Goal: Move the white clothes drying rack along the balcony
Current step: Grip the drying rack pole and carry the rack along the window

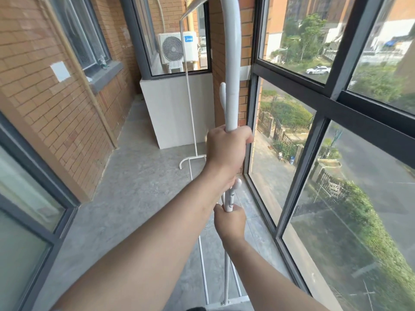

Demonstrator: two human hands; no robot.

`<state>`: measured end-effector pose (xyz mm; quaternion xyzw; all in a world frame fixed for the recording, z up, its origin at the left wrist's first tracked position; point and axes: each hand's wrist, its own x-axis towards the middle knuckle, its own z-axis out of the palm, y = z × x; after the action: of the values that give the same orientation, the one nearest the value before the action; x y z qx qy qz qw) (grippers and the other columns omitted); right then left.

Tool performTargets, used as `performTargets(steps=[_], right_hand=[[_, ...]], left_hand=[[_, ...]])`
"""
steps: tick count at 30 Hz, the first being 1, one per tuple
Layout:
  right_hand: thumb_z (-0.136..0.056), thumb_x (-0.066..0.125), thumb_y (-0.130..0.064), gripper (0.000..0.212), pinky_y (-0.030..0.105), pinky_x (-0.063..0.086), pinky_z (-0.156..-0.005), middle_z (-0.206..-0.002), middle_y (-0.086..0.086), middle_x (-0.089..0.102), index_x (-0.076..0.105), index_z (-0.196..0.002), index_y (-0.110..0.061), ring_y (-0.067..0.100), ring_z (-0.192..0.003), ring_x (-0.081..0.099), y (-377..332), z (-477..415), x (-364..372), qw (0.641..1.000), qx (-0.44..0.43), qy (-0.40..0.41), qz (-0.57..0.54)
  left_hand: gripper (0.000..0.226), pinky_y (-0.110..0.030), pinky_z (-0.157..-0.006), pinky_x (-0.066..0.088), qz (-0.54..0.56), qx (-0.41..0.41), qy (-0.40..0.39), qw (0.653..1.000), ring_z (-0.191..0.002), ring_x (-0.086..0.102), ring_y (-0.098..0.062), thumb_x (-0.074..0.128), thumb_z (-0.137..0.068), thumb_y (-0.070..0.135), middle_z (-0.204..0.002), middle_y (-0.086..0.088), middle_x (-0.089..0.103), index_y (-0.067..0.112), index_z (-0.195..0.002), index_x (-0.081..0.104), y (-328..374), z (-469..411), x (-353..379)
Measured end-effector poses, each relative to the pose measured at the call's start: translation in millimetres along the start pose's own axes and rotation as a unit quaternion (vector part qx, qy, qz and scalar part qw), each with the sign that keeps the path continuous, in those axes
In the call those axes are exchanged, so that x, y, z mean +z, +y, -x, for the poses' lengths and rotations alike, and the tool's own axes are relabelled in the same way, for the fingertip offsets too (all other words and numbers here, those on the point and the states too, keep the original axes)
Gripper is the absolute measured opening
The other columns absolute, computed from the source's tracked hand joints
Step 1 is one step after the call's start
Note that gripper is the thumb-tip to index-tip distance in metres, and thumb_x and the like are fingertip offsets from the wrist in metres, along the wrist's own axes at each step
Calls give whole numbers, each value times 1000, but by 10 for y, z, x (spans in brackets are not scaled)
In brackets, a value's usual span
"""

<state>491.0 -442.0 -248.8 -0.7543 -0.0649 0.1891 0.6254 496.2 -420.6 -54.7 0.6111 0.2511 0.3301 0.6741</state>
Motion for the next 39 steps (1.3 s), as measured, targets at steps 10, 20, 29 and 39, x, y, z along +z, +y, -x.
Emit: performTargets(steps=[10,20,29,39], right_hand=[[-77,54,-10,38,36,28,-53,-51,-2,31,26,-53,-19,20,-54,29,136,451,-110,1000,-4,21,-3],[-75,54,-12,36,36,27,-53,-51,-3,29,25,-54,-19,20,-55,27,167,1079,-35,999,0,45,-18],[-76,53,-8,34,31,25,-49,-50,-4,28,27,-55,-17,17,-50,25,222,1665,65,998,7,61,-27],[-76,54,-11,34,32,26,-50,-51,-3,30,28,-55,-17,17,-51,26,286,2124,118,998,6,59,-35]], left_hand=[[37,-30,-51,17,-2,-4,-12,1000,-48,17,-20,61,-58,11,-46,5,23,24,-37,32,58,493,-152],[31,-29,-50,20,-7,1,-35,999,-45,21,-19,62,-59,12,-45,6,25,23,-41,39,206,993,-458],[32,-31,-50,18,-12,4,-56,998,-45,19,-19,62,-58,12,-46,4,24,24,-43,35,285,1422,-772],[37,-27,-48,19,-10,10,-77,997,-41,19,-18,61,-58,12,-42,7,25,20,-31,36,374,1826,-1036]])
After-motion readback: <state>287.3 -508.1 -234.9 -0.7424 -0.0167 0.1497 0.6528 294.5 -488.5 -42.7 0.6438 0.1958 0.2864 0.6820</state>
